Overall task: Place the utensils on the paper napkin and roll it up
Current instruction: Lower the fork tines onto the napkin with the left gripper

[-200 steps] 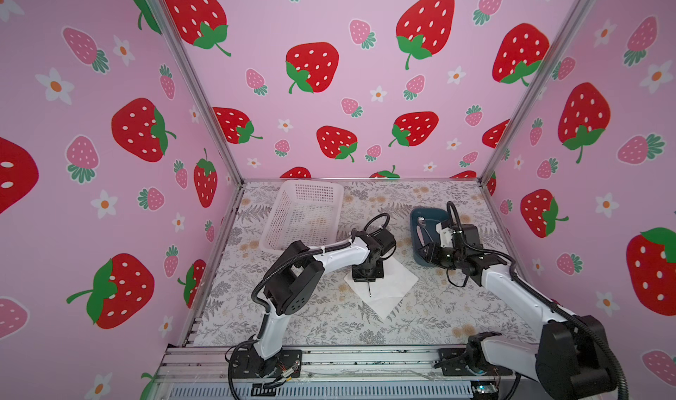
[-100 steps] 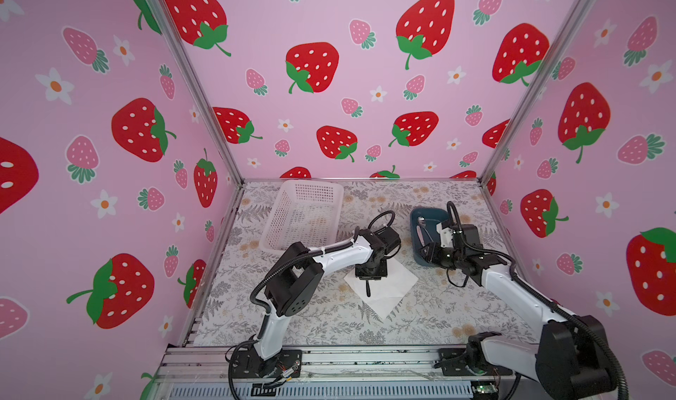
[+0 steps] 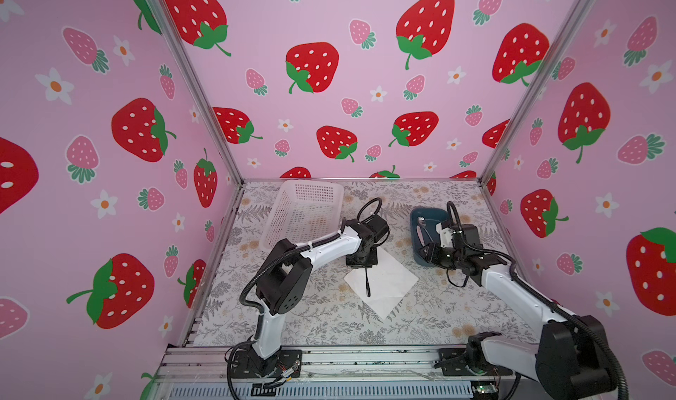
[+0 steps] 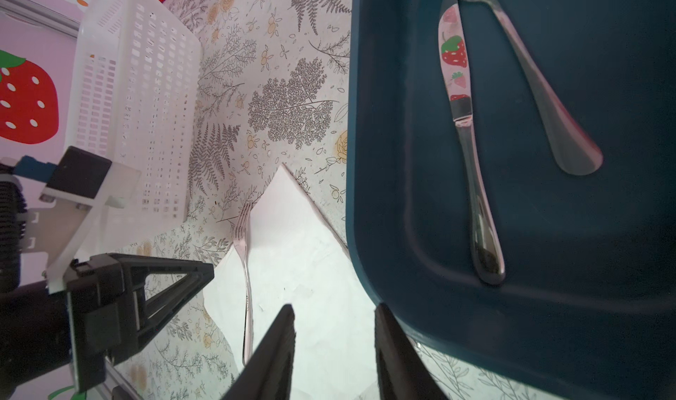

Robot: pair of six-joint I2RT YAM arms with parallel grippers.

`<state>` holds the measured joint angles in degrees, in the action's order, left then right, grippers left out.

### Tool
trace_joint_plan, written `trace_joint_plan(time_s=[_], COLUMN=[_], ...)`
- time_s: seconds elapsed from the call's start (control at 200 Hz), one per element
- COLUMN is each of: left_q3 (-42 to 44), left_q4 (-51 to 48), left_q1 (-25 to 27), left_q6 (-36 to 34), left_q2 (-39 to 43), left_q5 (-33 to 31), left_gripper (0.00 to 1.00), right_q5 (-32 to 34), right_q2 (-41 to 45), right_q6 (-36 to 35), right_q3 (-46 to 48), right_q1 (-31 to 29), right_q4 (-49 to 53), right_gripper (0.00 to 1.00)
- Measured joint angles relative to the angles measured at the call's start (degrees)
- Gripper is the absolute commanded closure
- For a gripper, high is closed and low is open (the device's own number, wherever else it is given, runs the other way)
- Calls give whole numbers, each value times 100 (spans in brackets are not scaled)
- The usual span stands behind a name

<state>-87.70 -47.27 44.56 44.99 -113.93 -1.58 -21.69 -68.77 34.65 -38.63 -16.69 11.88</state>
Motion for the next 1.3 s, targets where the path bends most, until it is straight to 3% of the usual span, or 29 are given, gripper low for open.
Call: trace_joint_plan(time_s=[0.68, 1.126, 1.151, 1.301], left_q3=[337, 474, 474, 474], left_q4=[706, 1005, 1008, 1045], left_q1=[-162, -162, -162, -162], left_q6=[-160, -92, -83, -79], left_q2=[-275, -293, -293, -297], left_q5=[824, 922, 931, 957], left_gripper=[76, 93, 98, 97], right_q5=[-149, -210, -214, -221], right_q2=[-68, -74, -74, -74], right_q6=[13, 22, 22, 22], right_q3=[0, 4, 7, 13], right_q1=[0, 0, 0, 0], right_q4=[-9, -15, -15, -20], right_gripper=[61, 61, 61, 61])
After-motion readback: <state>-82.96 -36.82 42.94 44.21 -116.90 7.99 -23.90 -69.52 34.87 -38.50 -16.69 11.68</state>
